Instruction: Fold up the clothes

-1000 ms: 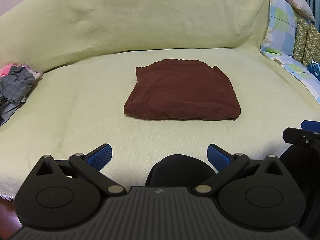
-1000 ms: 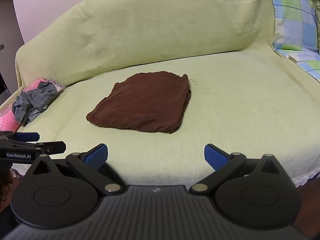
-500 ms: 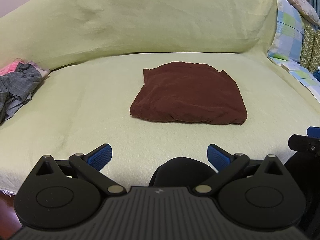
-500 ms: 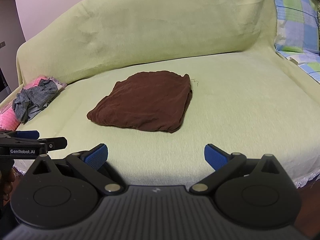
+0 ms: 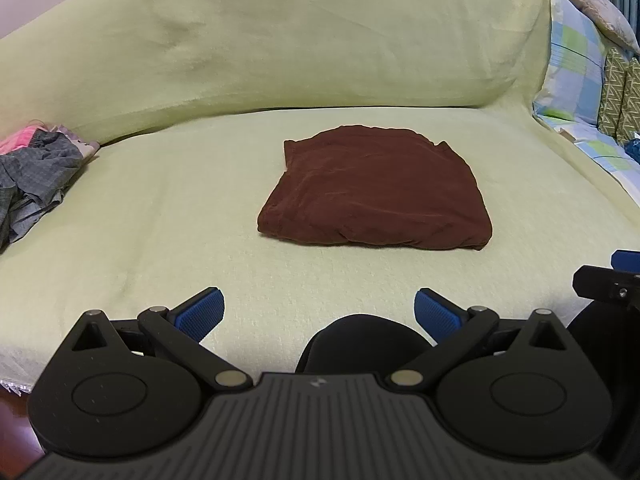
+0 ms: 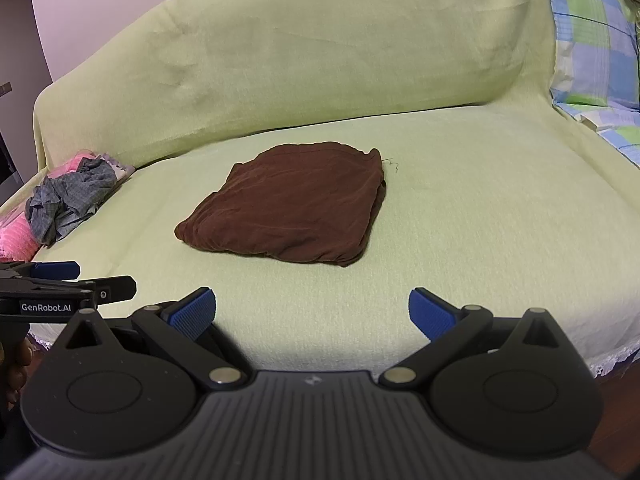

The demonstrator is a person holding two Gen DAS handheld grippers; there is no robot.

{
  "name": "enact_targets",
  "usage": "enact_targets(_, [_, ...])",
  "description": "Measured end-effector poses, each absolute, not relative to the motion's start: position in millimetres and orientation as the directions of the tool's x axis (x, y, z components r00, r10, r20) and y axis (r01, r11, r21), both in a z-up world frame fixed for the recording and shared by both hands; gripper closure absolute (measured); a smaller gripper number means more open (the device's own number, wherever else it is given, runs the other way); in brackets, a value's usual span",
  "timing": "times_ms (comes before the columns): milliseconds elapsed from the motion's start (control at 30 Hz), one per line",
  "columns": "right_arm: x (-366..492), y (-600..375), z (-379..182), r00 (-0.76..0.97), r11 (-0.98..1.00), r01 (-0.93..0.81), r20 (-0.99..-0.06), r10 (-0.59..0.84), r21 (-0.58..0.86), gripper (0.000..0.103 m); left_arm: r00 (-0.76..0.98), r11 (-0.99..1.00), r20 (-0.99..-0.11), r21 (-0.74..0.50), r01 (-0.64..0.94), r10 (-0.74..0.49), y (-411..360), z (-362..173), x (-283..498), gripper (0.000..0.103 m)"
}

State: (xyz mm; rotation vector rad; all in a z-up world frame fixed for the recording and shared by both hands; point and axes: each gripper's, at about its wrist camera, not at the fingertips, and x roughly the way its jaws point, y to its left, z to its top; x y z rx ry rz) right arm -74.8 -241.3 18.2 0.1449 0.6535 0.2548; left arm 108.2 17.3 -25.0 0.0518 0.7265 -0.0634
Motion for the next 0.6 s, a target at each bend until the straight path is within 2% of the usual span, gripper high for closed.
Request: enact_targets(600, [-75.2, -239.0, 18.3, 0.763, 0.958, -0.195, -0.581, 0.283, 0.21, 0.001, 0.757, 0.998, -0.653, 0.021, 0.057, -0.029, 17.5, -23.2, 101.9, 0.001])
